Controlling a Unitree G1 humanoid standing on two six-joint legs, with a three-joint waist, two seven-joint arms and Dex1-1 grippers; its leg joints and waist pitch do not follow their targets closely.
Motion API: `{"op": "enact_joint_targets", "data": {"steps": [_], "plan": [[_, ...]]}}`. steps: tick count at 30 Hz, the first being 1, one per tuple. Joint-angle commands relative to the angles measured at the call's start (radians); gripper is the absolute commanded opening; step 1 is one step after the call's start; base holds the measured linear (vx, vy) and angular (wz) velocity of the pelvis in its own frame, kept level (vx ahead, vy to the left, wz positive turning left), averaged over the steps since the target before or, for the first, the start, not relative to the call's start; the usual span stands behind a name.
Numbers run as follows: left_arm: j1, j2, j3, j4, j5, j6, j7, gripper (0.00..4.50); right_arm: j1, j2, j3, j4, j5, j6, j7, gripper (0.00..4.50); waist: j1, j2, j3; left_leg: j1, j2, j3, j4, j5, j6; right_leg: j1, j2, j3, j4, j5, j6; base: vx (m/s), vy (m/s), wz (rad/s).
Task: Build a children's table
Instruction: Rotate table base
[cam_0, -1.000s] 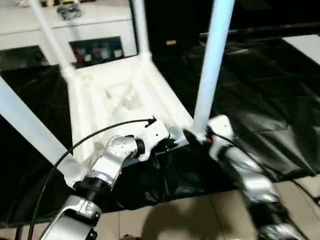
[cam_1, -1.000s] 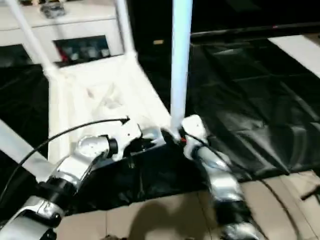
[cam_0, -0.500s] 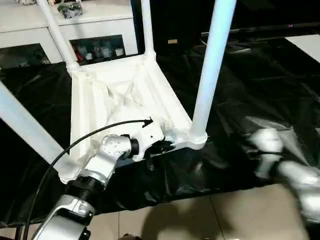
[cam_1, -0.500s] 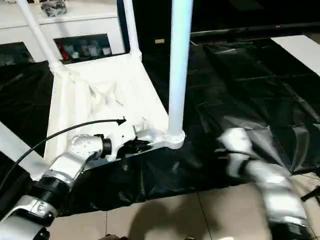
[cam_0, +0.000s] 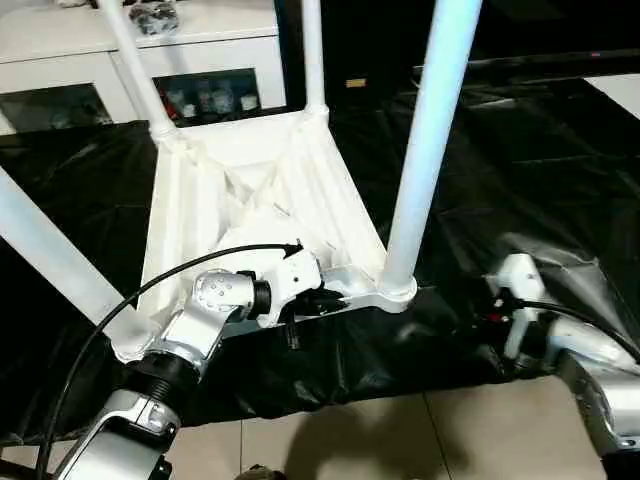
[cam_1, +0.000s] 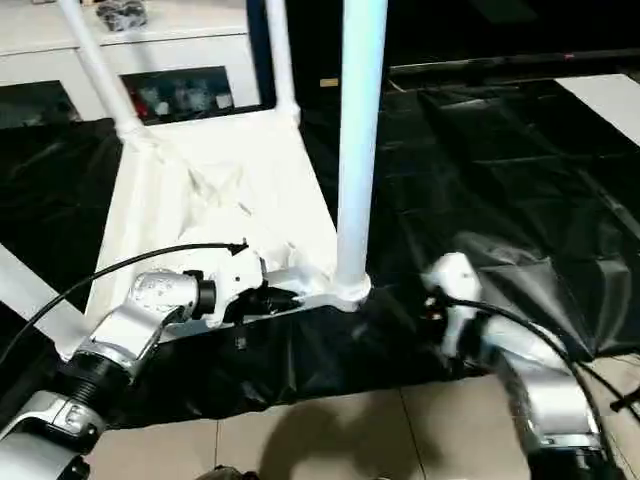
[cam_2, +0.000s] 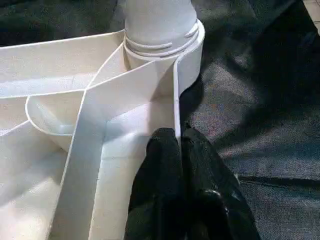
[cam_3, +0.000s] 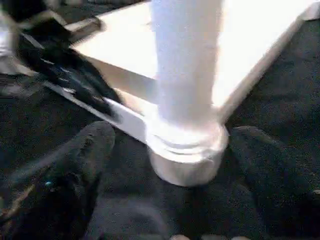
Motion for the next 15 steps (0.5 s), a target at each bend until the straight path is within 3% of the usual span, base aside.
{"op": "enact_joint_targets", "data": {"steps": [1,3,4,7,10,13,15], "plan": [[-0.014,0.012,-0.007,0.002,0.008,-0.017,-0.001,0.00,0.002,-0.008,0.014,-0.034,0.019,0.017,0.021,4.31,0.002,-0.020,-0.063,0.017,0.040,-0.019,-0.051,-0.152,0.114,0.041,-0.050,0.032,-0.059,-0.064,-0.242,0.000,0.000,0.00],[-0.019,0.003,0.023,-0.009,-0.015,0.005,0.026,0.00,-0.008,-0.002,0.038,-0.038,0.001,-0.008,0.017,4.42,0.001,-0.020,-0.062,0.017,0.039,-0.018,-0.052,-0.162,0.108,0.040,-0.051,0.033,-0.062,-0.082,-0.240,0.000,0.000,0.00],[-0.018,-0.001,0.038,-0.024,-0.036,0.030,0.026,0.27,-0.012,0.001,0.045,-0.038,-0.002,-0.010,0.014,4.47,0.002,-0.020,-0.061,0.017,0.038,-0.019,-0.053,-0.170,0.100,0.041,-0.052,0.032,-0.063,-0.101,-0.238,0.000,0.000,0.00],[0.008,0.000,0.089,-0.121,-0.106,0.117,0.028,0.55,-0.031,0.011,0.073,-0.040,-0.013,-0.016,0.016,4.50,0.002,-0.010,-0.060,0.016,0.039,-0.021,-0.055,-0.191,0.079,0.041,-0.054,0.032,-0.061,-0.118,-0.247,0.000,0.000,0.00],[0.047,0.011,0.119,-0.220,-0.150,0.181,0.032,0.73,-0.047,0.022,0.094,-0.048,-0.013,-0.004,0.029,4.50,-0.002,-0.013,-0.056,0.017,0.040,-0.021,-0.059,-0.219,0.070,0.040,-0.051,0.032,-0.063,-0.140,-0.253,0.000,0.000,0.00],[0.091,0.025,0.137,-0.305,-0.171,0.226,0.046,0.99,-0.066,0.030,0.107,-0.038,-0.016,0.002,0.026,4.50,-0.010,-0.013,-0.053,0.016,0.038,-0.022,-0.061,-0.239,0.063,0.040,-0.050,0.032,-0.069,-0.198,-0.230,0.000,0.000,0.00],[0.170,0.037,0.157,-0.409,-0.185,0.284,0.076,1.10,-0.108,0.047,0.119,0.012,-0.031,-0.015,0.015,4.50,-0.017,-0.015,-0.053,0.011,0.038,-0.025,-0.063,-0.232,0.058,0.042,-0.051,0.032,-0.064,-0.198,-0.227,0.000,0.000,0.00]]}}
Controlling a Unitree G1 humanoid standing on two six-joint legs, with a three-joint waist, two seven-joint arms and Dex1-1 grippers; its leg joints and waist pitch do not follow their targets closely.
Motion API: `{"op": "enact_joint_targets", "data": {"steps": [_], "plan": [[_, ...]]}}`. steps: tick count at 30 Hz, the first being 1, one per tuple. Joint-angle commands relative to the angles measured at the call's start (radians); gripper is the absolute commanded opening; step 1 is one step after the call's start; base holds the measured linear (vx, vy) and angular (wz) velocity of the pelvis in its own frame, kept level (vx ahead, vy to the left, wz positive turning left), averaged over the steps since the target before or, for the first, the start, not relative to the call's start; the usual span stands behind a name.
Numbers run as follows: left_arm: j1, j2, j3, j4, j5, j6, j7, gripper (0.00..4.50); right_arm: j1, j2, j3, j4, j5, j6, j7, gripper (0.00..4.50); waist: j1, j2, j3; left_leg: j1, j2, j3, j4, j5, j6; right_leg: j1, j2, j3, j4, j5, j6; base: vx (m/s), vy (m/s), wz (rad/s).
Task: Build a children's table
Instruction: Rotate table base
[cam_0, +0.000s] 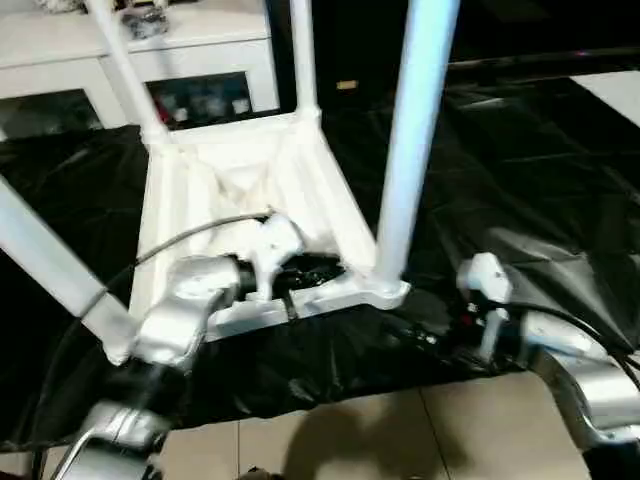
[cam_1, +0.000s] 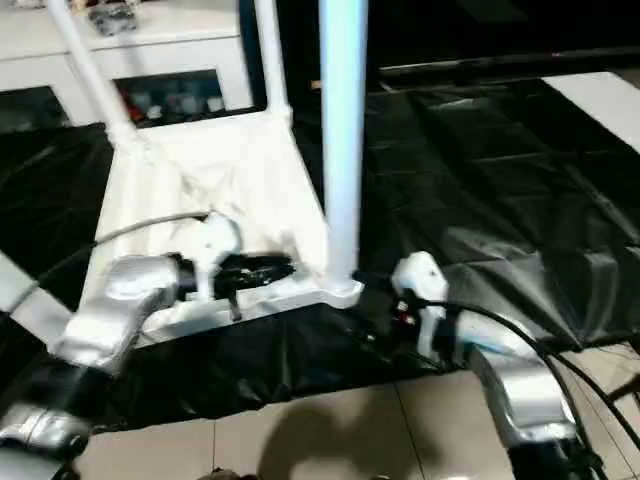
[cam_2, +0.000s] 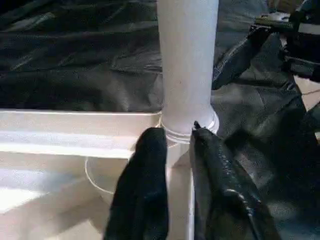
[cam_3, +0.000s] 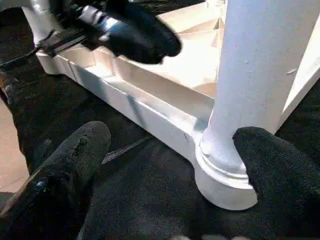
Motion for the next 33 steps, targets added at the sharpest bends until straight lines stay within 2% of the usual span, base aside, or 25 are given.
{"op": "enact_joint_targets", "data": {"steps": [1,2,3,4,5,6,7,8,9,10,11,12,13,14,15,16,17,19,21,22,24,25,27,29,33], "plan": [[0.048,0.018,0.016,-0.074,-0.020,0.060,0.021,1.25,-0.045,0.015,0.013,0.021,-0.009,-0.024,-0.006,4.50,0.007,-0.017,-0.055,0.010,0.036,-0.023,-0.065,-0.231,0.062,0.040,-0.050,0.032,-0.075,-0.206,-0.223,0.000,0.000,0.00],[0.063,0.020,0.016,-0.096,-0.023,0.074,0.025,1.35,-0.047,0.015,0.015,0.024,-0.012,-0.029,-0.008,4.50,0.004,-0.016,-0.054,0.010,0.036,-0.023,-0.065,-0.234,0.061,0.039,-0.049,0.033,-0.074,-0.207,-0.225,0.000,0.000,0.00],[0.099,0.030,0.016,-0.146,-0.033,0.102,0.027,1.40,-0.062,0.021,0.018,0.043,-0.018,-0.030,-0.017,4.50,0.007,-0.026,-0.049,0.013,0.038,-0.021,-0.066,-0.244,0.062,0.032,-0.048,0.035,-0.079,-0.231,-0.220,0.000,0.000,0.00],[0.114,0.033,0.017,-0.166,-0.037,0.112,0.028,1.40,-0.069,0.024,0.019,0.051,-0.020,-0.030,-0.020,4.50,0.005,-0.021,-0.050,0.010,0.037,-0.022,-0.068,-0.240,0.060,0.034,-0.048,0.035,-0.077,-0.231,-0.221,0.000,0.000,0.00],[0.170,0.045,0.022,-0.248,-0.056,0.159,0.036,1.45,-0.095,0.035,0.024,0.082,-0.027,-0.028,-0.029,4.50,0.005,-0.023,-0.043,0.013,0.040,-0.022,-0.071,-0.262,0.051,0.028,-0.047,0.036,-0.079,-0.251,-0.221,0.000,0.000,0.00],[0.235,0.063,0.026,-0.337,-0.079,0.209,0.037,1.56,-0.120,0.044,0.029,0.107,-0.026,-0.017,-0.027,4.50,0.001,-0.031,-0.041,0.008,0.040,-0.023,-0.073,-0.267,0.050,0.032,-0.047,0.035,-0.078,-0.258,-0.219,0.000,0.000,0.00],[0.243,0.065,0.027,-0.347,-0.082,0.214,0.037,1.70,-0.122,0.044,0.031,0.109,-0.026,-0.016,-0.026,4.50,-0.003,-0.025,-0.040,0.005,0.039,-0.026,-0.076,-0.277,0.046,0.033,-0.047,0.034,-0.076,-0.274,-0.215,0.000,0.000,0.00],[0.277,0.076,0.031,-0.387,-0.090,0.237,0.041,1.70,-0.130,0.046,0.037,0.114,-0.027,-0.014,-0.016,4.50,-0.001,-0.024,-0.039,0.015,0.040,-0.023,-0.075,-0.300,0.040,0.025,-0.044,0.037,-0.082,-0.296,-0.206,0.000,0.000,0.00],[0.302,0.086,0.034,-0.421,-0.097,0.258,0.047,1.85,-0.137,0.047,0.043,0.120,-0.028,-0.016,-0.008,4.50,0.001,-0.023,-0.037,0.018,0.039,-0.021,-0.074,-0.309,0.037,0.020,-0.042,0.039,-0.085,-0.308,-0.204,0.000,0.000,0.00],[0.334,0.098,0.045,-0.452,-0.105,0.272,0.050,1.91,-0.142,0.048,0.049,0.119,-0.026,-0.012,0.003,4.50,0.001,-0.037,-0.034,0.012,0.038,-0.023,-0.075,-0.302,0.036,0.024,-0.044,0.040,-0.080,-0.310,-0.203,0.000,0.000,0.00],[0.364,0.107,0.062,-0.475,-0.113,0.282,0.055,1.91,-0.148,0.052,0.050,0.122,-0.027,-0.022,0.004,4.50,0.003,-0.030,-0.031,0.015,0.038,-0.021,-0.077,-0.305,0.034,0.019,-0.042,0.042,-0.086,-0.327,-0.190,0.000,0.000,0.00],[0.392,0.117,0.080,-0.493,-0.121,0.287,0.056,2.01,-0.155,0.059,0.049,0.130,-0.031,-0.034,-0.003,4.50,0.002,-0.039,-0.033,0.016,0.039,-0.020,-0.075,-0.300,0.032,0.019,-0.041,0.042,-0.085,-0.315,-0.191,0.000,0.000,0.00],[0.417,0.129,0.096,-0.507,-0.127,0.291,0.054,2.24,-0.164,0.068,0.044,0.143,-0.032,-0.040,-0.016,4.50,0.002,-0.036,-0.032,0.012,0.039,-0.022,-0.079,-0.289,0.029,0.021,-0.041,0.041,-0.083,-0.296,-0.192,0.000,0.000,0.00],[0.453,0.151,0.115,-0.521,-0.124,0.284,0.050,2.29,-0.183,0.083,0.034,0.177,-0.045,-0.061,-0.051,4.50,-0.004,-0.038,-0.030,0.006,0.037,-0.025,-0.081,-0.291,0.026,0.024,-0.040,0.039,-0.078,-0.291,-0.191,0.000,0.000,0.00],[0.484,0.172,0.130,-0.532,-0.121,0.274,0.041,2.29,-0.203,0.095,0.026,0.216,-0.065,-0.078,-0.097,4.50,-0.004,-0.037,-0.030,0.005,0.036,-0.026,-0.081,-0.296,0.023,0.023,-0.041,0.038,-0.080,-0.299,-0.189,0.000,0.000,0.00],[0.509,0.191,0.144,-0.545,-0.124,0.277,0.036,2.32,-0.224,0.107,0.015,0.260,-0.087,-0.108,-0.147,4.50,-0.006,-0.039,-0.031,0.008,0.034,-0.025,-0.081,-0.300,0.016,0.021,-0.039,0.038,-0.080,-0.303,-0.184,0.000,0.000,0.00],[0.529,0.207,0.158,-0.554,-0.128,0.277,0.031,2.47,-0.243,0.117,0.003,0.298,-0.101,-0.126,-0.192,4.50,-0.007,-0.035,-0.029,0.016,0.035,-0.023,-0.082,-0.318,0.009,0.013,-0.037,0.040,-0.082,-0.310,-0.190,0.000,0.000,0.00],[0.556,0.229,0.184,-0.566,-0.136,0.279,0.028,2.71,-0.276,0.133,-0.021,0.359,-0.114,-0.125,-0.266,4.50,-0.006,-0.034,-0.028,0.021,0.034,-0.020,-0.080,-0.332,-0.001,0.010,-0.037,0.043,-0.083,-0.312,-0.200,0.000,0.000,0.00],[0.568,0.245,0.215,-0.567,-0.142,0.275,0.029,2.74,-0.303,0.144,-0.051,0.409,-0.118,-0.138,-0.333,4.50,-0.001,-0.031,-0.028,0.029,0.035,-0.017,-0.079,-0.343,-0.008,0.003,-0.035,0.046,-0.083,-0.307,-0.200,0.000,0.000,0.00],[0.574,0.259,0.245,-0.566,-0.151,0.275,0.032,2.87,-0.327,0.151,-0.081,0.453,-0.119,-0.143,-0.399,4.50,0.001,-0.031,-0.029,0.030,0.033,-0.016,-0.079,-0.342,-0.012,0.003,-0.034,0.047,-0.081,-0.298,-0.200,0.000,0.000,0.00],[0.575,0.271,0.268,-0.560,-0.153,0.270,0.036,2.87,-0.340,0.155,-0.103,0.477,-0.113,-0.151,-0.429,4.50,0.003,-0.026,-0.029,0.030,0.033,-0.017,-0.080,-0.343,-0.016,0.005,-0.031,0.047,-0.080,-0.282,-0.202,0.000,0.000,0.00],[0.575,0.284,0.294,-0.552,-0.160,0.269,0.039,3.19,-0.345,0.159,-0.121,0.485,-0.101,-0.150,-0.444,4.50,0.007,-0.026,-0.031,0.031,0.033,-0.017,-0.080,-0.337,-0.020,0.007,-0.030,0.047,-0.076,-0.252,-0.200,0.000,0.000,0.00],[0.580,0.301,0.322,-0.549,-0.172,0.273,0.044,3.24,-0.347,0.155,-0.123,0.499,-0.111,-0.169,-0.463,4.50,0.009,-0.025,-0.035,0.028,0.031,-0.017,-0.078,-0.317,-0.016,0.011,-0.028,0.049,-0.070,-0.211,-0.201,0.000,0.000,0.00],[0.591,0.320,0.356,-0.552,-0.189,0.287,0.039,3.50,-0.338,0.147,-0.123,0.497,-0.115,-0.175,-0.464,4.50,0.009,-0.028,-0.036,0.022,0.028,-0.017,-0.077,-0.297,-0.008,0.015,-0.028,0.049,-0.065,-0.182,-0.206,0.000,0.000,0.00],[0.637,0.369,0.429,-0.565,-0.223,0.319,0.003,3.81,-0.293,0.126,-0.127,0.470,-0.115,-0.176,-0.436,4.50,0.008,-0.031,-0.037,0.021,0.028,-0.014,-0.072,-0.269,0.019,0.017,-0.029,0.050,-0.065,-0.158,-0.214,0.000,0.000,0.00]]}}
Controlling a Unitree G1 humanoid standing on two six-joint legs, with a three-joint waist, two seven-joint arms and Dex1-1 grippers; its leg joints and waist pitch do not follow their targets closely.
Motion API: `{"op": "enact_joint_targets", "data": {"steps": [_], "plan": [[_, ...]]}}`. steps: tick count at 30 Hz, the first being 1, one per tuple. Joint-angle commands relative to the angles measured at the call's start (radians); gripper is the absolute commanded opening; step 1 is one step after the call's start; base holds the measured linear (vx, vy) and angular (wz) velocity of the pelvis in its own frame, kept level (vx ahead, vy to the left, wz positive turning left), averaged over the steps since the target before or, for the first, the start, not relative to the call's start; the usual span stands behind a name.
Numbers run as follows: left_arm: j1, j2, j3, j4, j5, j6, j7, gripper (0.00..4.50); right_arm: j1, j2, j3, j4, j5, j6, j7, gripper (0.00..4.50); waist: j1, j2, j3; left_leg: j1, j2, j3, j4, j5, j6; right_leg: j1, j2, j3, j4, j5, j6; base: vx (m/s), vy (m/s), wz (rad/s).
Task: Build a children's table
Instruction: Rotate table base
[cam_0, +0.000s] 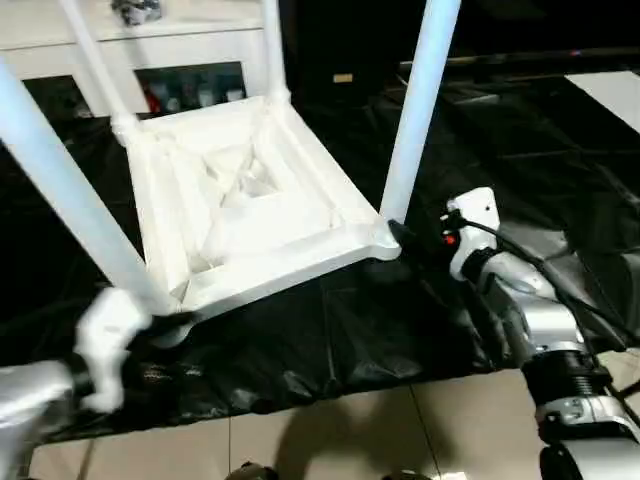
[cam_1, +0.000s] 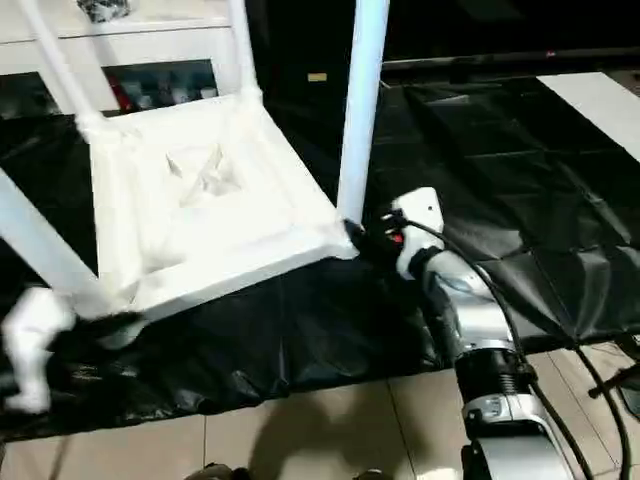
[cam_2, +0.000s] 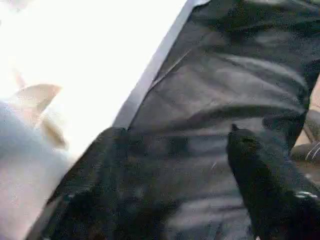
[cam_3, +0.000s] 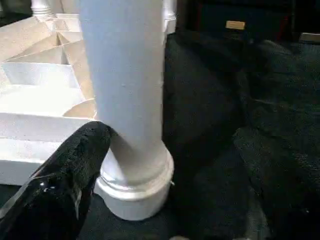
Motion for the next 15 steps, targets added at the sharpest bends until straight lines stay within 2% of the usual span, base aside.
{"op": "enact_joint_targets", "data": {"steps": [1,2,4,8,9,10,12,13,15], "plan": [[0.037,0.044,0.055,-0.014,-0.027,0.030,-0.038,3.81,0.044,-0.022,-0.004,-0.031,-0.006,-0.012,0.023,4.50,0.004,0.000,-0.056,0.024,0.031,-0.017,-0.069,-0.263,0.027,0.030,-0.034,0.033,-0.072,-0.163,-0.214,0.000,0.000,0.00],[0.037,0.044,0.055,-0.014,-0.027,0.030,-0.038,3.96,0.044,-0.022,-0.004,-0.031,-0.006,-0.012,0.023,4.50,0.002,0.001,-0.053,0.022,0.032,-0.017,-0.071,-0.267,0.033,0.029,-0.032,0.033,-0.074,-0.176,-0.212,0.000,0.000,0.00],[0.061,0.082,0.107,0.001,-0.049,0.059,-0.066,4.05,0.096,-0.047,0.009,-0.073,-0.007,-0.017,0.068,4.50,0.005,0.003,-0.055,0.027,0.033,-0.016,-0.070,-0.281,0.030,0.028,-0.031,0.033,-0.075,-0.197,-0.211,0.000,0.000,0.00],[0.091,0.132,0.164,0.018,-0.081,0.093,-0.110,4.44,0.152,-0.076,0.018,-0.130,-0.002,-0.018,0.107,4.50,0.008,0.002,-0.048,0.028,0.035,-0.019,-0.077,-0.331,0.019,0.024,-0.031,0.033,-0.082,-0.274,-0.193,0.000,0.000,0.00],[0.091,0.133,0.164,0.018,-0.082,0.093,-0.110,4.48,0.152,-0.076,0.018,-0.130,-0.002,-0.018,0.107,4.50,0.008,0.001,-0.047,0.028,0.035,-0.019,-0.077,-0.338,0.016,0.024,-0.032,0.034,-0.083,-0.287,-0.192,0.000,0.000,0.00],[0.100,0.143,0.181,0.016,-0.102,0.104,-0.120,4.48,0.163,-0.083,0.014,-0.138,0.004,-0.015,0.112,4.50,0.010,0.006,-0.047,0.029,0.035,-0.020,-0.077,-0.347,0.012,0.023,-0.033,0.033,-0.083,-0.299,-0.191,0.000,0.000,0.00],[0.102,0.152,0.195,0.019,-0.115,0.107,-0.126,4.48,0.177,-0.089,0.009,-0.151,0.012,-0.013,0.118,4.50,0.008,0.003,-0.046,0.031,0.035,-0.021,-0.080,-0.372,0.003,0.020,-0.032,0.034,-0.085,-0.321,-0.181,0.000,0.000,0.00],[0.085,0.153,0.205,0.045,-0.112,0.075,-0.112,4.48,0.201,-0.092,0.005,-0.187,0.033,0.003,0.140,4.50,0.009,0.007,-0.046,0.034,0.035,-0.021,-0.080,-0.384,0.001,0.018,-0.031,0.035,-0.088,-0.327,-0.177,0.000,0.000,0.00],[0.057,0.140,0.205,0.072,-0.100,0.037,-0.088,4.48,0.217,-0.091,0.008,-0.221,0.052,0.022,0.162,4.50,0.010,0.006,-0.047,0.035,0.035,-0.021,-0.079,-0.389,-0.001,0.018,-0.031,0.037,-0.086,-0.316,-0.176,0.000,0.000,0.00]]}}
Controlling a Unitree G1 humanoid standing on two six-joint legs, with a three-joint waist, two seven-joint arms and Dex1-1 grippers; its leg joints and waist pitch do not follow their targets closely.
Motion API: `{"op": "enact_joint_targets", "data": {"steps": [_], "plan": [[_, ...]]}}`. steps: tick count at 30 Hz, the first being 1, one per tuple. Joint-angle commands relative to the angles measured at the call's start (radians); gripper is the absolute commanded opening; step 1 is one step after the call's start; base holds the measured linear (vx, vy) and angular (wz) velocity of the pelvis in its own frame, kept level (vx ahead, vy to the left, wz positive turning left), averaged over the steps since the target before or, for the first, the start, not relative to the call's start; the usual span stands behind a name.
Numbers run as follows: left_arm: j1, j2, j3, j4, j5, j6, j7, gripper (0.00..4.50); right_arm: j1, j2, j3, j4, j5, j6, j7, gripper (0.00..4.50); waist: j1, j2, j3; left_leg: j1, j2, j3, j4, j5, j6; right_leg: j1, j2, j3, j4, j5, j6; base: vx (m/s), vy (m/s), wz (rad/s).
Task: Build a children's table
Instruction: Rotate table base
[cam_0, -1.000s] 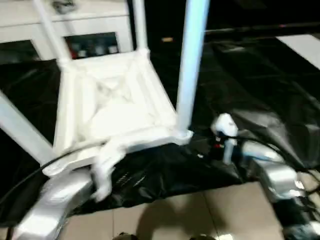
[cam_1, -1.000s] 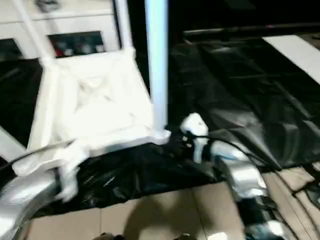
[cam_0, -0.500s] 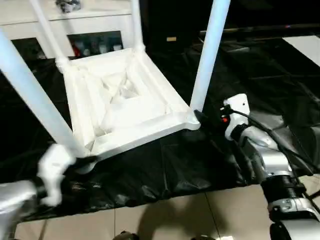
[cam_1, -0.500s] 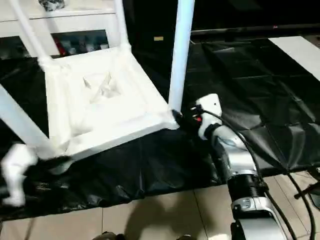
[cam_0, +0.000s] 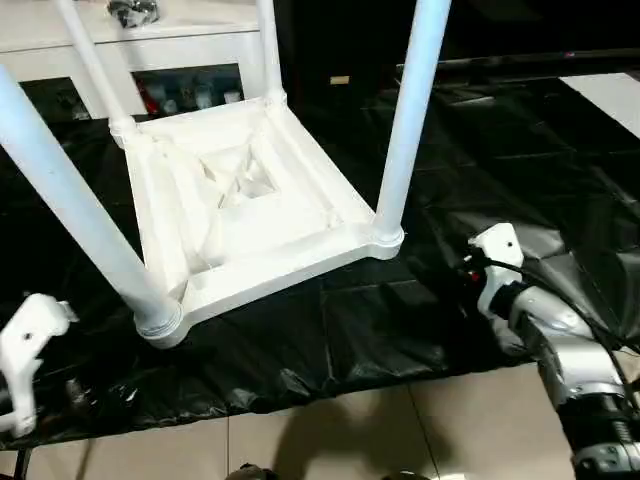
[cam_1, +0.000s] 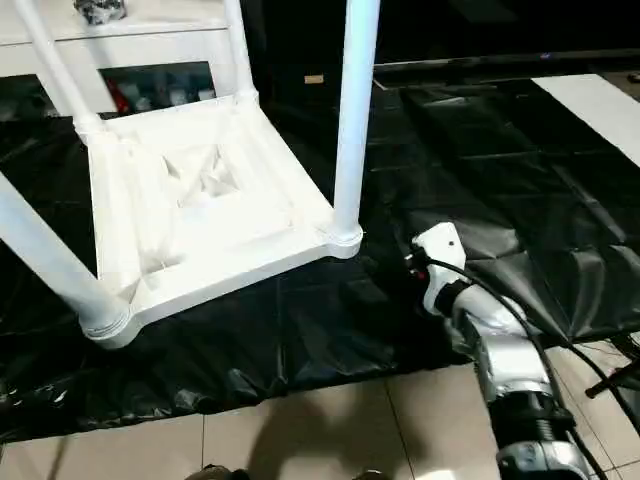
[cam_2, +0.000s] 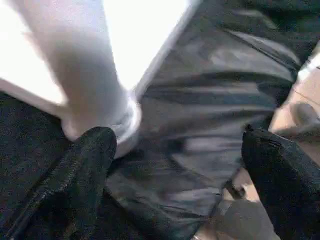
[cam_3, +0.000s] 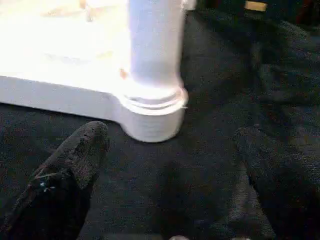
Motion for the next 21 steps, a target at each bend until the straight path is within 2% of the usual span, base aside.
{"op": "enact_joint_targets", "data": {"steps": [1,2,3,4,5,6,7,8,10,12,14,16,17,19,21], "plan": [[-0.018,0.002,0.017,0.017,0.010,-0.032,0.019,4.48,0.008,-0.003,0.005,-0.044,0.020,0.020,0.021,4.50,0.003,0.007,-0.047,0.032,0.034,-0.021,-0.080,-0.390,-0.001,0.017,-0.032,0.034,-0.089,-0.312,-0.178,0.000,0.000,0.00],[-0.054,-0.020,0.018,0.041,0.007,-0.056,0.043,4.48,0.024,0.000,0.016,-0.078,0.030,0.035,0.040,4.50,0.004,0.013,-0.048,0.031,0.034,-0.023,-0.080,-0.387,-0.002,0.019,-0.033,0.034,-0.085,-0.301,-0.181,0.000,0.000,0.00],[-0.074,-0.033,0.015,0.053,0.010,-0.074,0.057,4.48,0.031,0.001,0.024,-0.094,0.034,0.044,0.048,4.50,0.004,0.010,-0.048,0.031,0.034,-0.022,-0.081,-0.385,-0.004,0.019,-0.032,0.034,-0.087,-0.298,-0.180,0.000,0.000,0.00],[-0.129,-0.073,0.002,0.081,0.013,-0.107,0.095,4.48,0.044,0.012,0.044,-0.127,0.035,0.059,0.056,4.50,0.006,0.011,-0.049,0.034,0.035,-0.021,-0.080,-0.387,-0.008,0.018,-0.033,0.035,-0.087,-0.290,-0.183,0.000,0.000,0.00],[-0.139,-0.080,-0.001,0.086,0.014,-0.112,0.101,4.48,0.046,0.015,0.048,-0.132,0.034,0.060,0.056,4.50,0.008,0.014,-0.050,0.035,0.034,-0.022,-0.079,-0.386,-0.014,0.019,-0.033,0.035,-0.085,-0.280,-0.184,0.000,0.000,0.00],[-0.201,-0.123,-0.027,0.116,0.020,-0.136,0.145,4.48,0.047,0.036,0.067,-0.143,0.019,0.065,0.039,4.50,0.009,0.017,-0.054,0.035,0.034,-0.023,-0.078,-0.378,-0.017,0.020,-0.035,0.035,-0.081,-0.264,-0.187,0.000,0.000,0.00],[-0.210,-0.129,-0.032,0.121,0.023,-0.140,0.151,4.48,0.046,0.040,0.069,-0.143,0.016,0.065,0.034,4.50,0.006,0.015,-0.053,0.029,0.033,-0.024,-0.080,-0.371,-0.021,0.023,-0.036,0.034,-0.081,-0.260,-0.187,0.000,0.000,0.00],[-0.238,-0.151,-0.049,0.135,0.025,-0.147,0.167,4.48,0.039,0.056,0.076,-0.132,0.004,0.072,0.012,4.50,0.005,0.013,-0.056,0.030,0.033,-0.025,-0.078,-0.369,-0.024,0.023,-0.039,0.035,-0.080,-0.262,-0.185,0.000,0.000,0.00],[-0.262,-0.167,-0.065,0.149,0.026,-0.156,0.176,4.48,0.029,0.069,0.083,-0.117,-0.012,0.075,-0.013,4.50,0.001,0.015,-0.058,0.024,0.031,-0.026,-0.077,-0.351,-0.027,0.027,-0.038,0.033,-0.078,-0.249,-0.185,0.000,0.000,0.00],[-0.333,-0.223,-0.109,0.160,-0.003,-0.161,0.181,4.48,-0.016,0.110,0.090,-0.046,-0.052,0.078,-0.089,4.50,-0.002,0.014,-0.061,0.026,0.030,-0.025,-0.075,-0.346,-0.029,0.025,-0.038,0.033,-0.077,-0.250,-0.188,0.000,0.000,0.00],[-0.394,-0.271,-0.153,0.150,-0.048,-0.138,0.167,4.48,-0.063,0.143,0.093,0.018,-0.080,0.080,-0.143,4.50,-0.003,0.017,-0.061,0.030,0.028,-0.024,-0.072,-0.358,-0.046,0.021,-0.040,0.033,-0.076,-0.263,-0.211,0.000,0.000,0.00],[-0.425,-0.295,-0.187,0.141,-0.069,-0.125,0.149,4.48,-0.089,0.157,0.100,0.052,-0.088,0.078,-0.159,4.50,0.001,0.015,-0.063,0.032,0.030,-0.024,-0.072,-0.358,-0.043,0.021,-0.040,0.033,-0.077,-0.258,-0.206,0.000,0.000,0.00],[-0.440,-0.305,-0.212,0.136,-0.079,-0.111,0.134,4.48,-0.108,0.163,0.107,0.079,-0.097,0.071,-0.168,4.50,0.002,0.011,-0.064,0.029,0.030,-0.023,-0.071,-0.343,-0.038,0.024,-0.038,0.034,-0.074,-0.235,-0.205,0.000,0.000,0.00],[-0.456,-0.309,-0.260,0.125,-0.095,-0.086,0.097,4.48,-0.144,0.175,0.115,0.132,-0.105,0.061,-0.186,4.50,0.003,0.014,-0.067,0.030,0.029,-0.021,-0.068,-0.310,-0.036,0.024,-0.037,0.033,-0.069,-0.193,-0.216,0.000,0.000,0.00],[-0.464,-0.308,-0.305,0.109,-0.110,-0.061,0.068,4.48,-0.180,0.188,0.118,0.189,-0.111,0.050,-0.199,4.50,0.003,0.012,-0.070,0.025,0.027,-0.019,-0.065,-0.270,-0.027,0.030,-0.036,0.032,-0.063,-0.150,-0.226,0.000,0.000,0.00]]}}
